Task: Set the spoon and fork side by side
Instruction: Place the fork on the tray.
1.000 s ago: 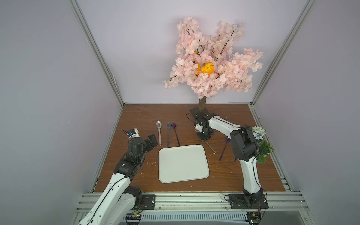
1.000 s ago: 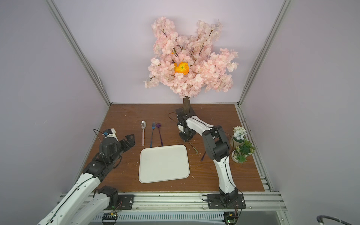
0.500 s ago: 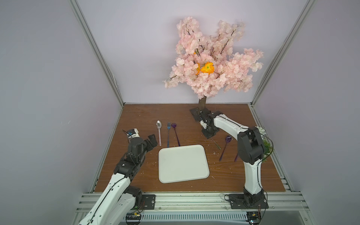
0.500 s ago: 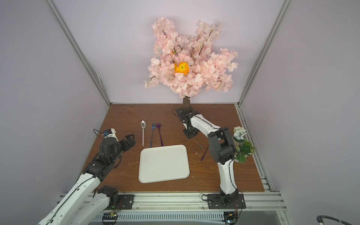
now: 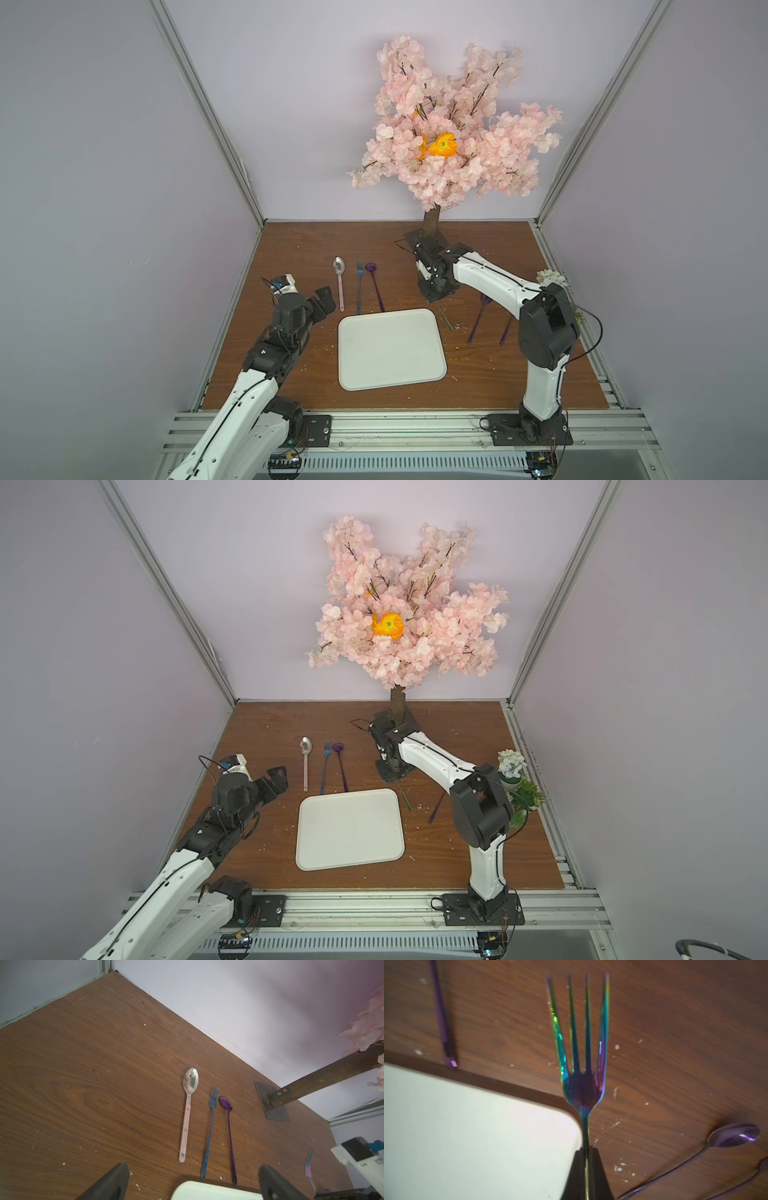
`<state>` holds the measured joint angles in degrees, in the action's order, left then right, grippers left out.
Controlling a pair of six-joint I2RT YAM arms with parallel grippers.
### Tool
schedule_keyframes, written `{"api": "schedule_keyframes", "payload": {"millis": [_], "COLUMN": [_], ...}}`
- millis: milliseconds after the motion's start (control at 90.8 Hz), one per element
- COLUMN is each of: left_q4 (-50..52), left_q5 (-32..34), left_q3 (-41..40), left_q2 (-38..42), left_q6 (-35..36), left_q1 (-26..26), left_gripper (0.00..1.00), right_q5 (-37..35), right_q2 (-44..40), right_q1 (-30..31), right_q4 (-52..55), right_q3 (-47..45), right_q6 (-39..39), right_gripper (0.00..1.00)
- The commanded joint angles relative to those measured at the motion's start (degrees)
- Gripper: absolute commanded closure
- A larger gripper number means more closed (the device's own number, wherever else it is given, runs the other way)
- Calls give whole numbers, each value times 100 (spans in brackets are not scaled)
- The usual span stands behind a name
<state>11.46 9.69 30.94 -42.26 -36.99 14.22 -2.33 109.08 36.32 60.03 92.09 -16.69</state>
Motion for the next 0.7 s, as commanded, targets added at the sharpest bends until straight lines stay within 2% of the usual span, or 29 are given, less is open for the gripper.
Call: {"api": "schedule_keyframes", "payload": {"millis": [0,176,352,517,694], "left_q4": [-10,54,98,124,97], "left_q5": [95,214,274,159,97], "left_q3": [0,-10,-43,-25,-72], "left_q2": [40,84,257,381,467], "left_q6": [39,-25,-49,-36,-44], "left_q1": [-77,-86,-100,-97,-96], "left_gripper": [0,0,0,0,0], "right_q5": [409,1382,1254,1506,1588], "right_q2": [-221,-220,134,339,585], "right_q1": [483,1368,1888,2064,2318], "right_q4": [-4,-1413,-2060,-2653,-2828], "right_q3": [55,-601,-447,-515,-434], "right_q6": [-923,-2390,-3149,-3746,-4309], "right_gripper": [100,100,100,100,100]}}
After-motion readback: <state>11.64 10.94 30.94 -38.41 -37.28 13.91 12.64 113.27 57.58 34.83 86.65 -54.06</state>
